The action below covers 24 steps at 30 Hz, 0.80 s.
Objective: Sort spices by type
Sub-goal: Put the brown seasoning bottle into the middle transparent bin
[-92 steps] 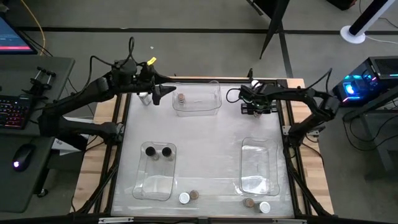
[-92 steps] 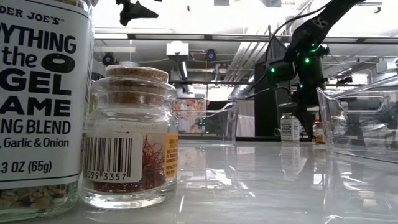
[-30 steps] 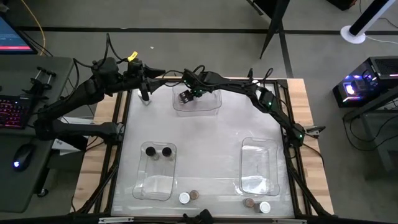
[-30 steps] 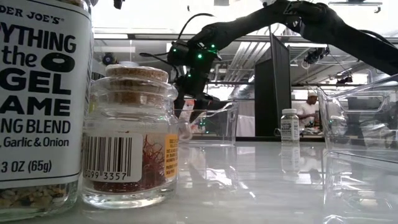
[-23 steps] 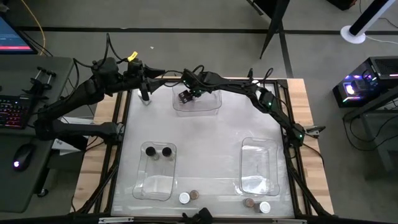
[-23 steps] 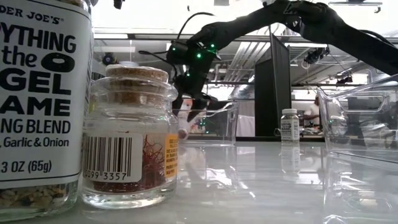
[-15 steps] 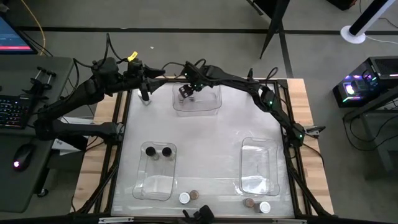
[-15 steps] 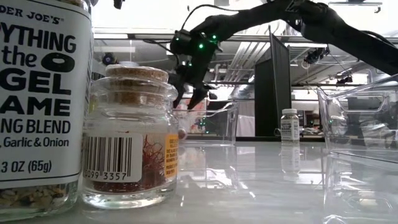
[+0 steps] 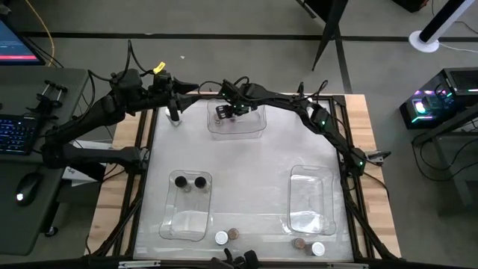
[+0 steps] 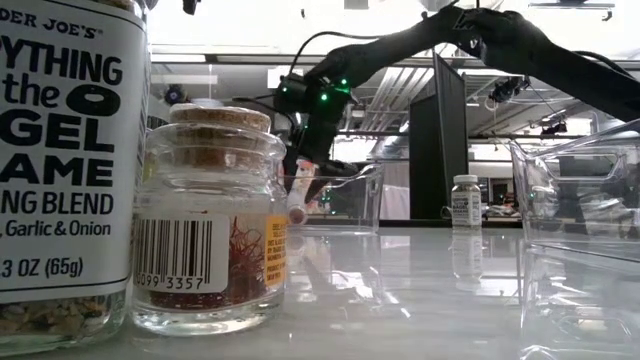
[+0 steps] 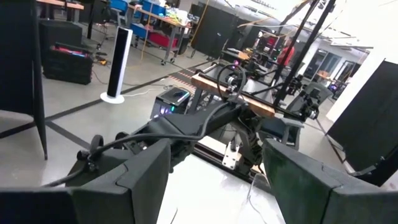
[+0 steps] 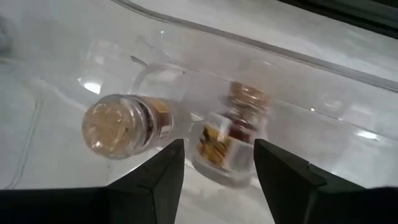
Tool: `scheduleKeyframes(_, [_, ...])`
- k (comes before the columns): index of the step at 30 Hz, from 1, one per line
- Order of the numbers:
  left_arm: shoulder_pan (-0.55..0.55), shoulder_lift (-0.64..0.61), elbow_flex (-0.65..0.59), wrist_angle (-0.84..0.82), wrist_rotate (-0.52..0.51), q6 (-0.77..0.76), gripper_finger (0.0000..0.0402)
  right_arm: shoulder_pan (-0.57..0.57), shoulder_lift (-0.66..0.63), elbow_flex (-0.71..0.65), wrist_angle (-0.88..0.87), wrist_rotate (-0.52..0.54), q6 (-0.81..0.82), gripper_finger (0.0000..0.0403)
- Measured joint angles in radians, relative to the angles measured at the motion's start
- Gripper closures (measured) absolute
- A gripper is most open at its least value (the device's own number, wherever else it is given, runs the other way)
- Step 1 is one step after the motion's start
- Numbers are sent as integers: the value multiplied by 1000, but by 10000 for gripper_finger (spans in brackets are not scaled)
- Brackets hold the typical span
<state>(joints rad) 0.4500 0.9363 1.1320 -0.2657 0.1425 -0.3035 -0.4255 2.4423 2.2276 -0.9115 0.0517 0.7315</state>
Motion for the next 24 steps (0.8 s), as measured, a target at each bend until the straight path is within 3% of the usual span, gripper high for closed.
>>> scheduleKeyframes(12, [0,0,0,-1,1,0,158,-2,32,-1,-19,73,28,215])
scheduleKeyframes(24, [0,0,0,-3,2,0,158,-13,39,1,-98,78,2,215])
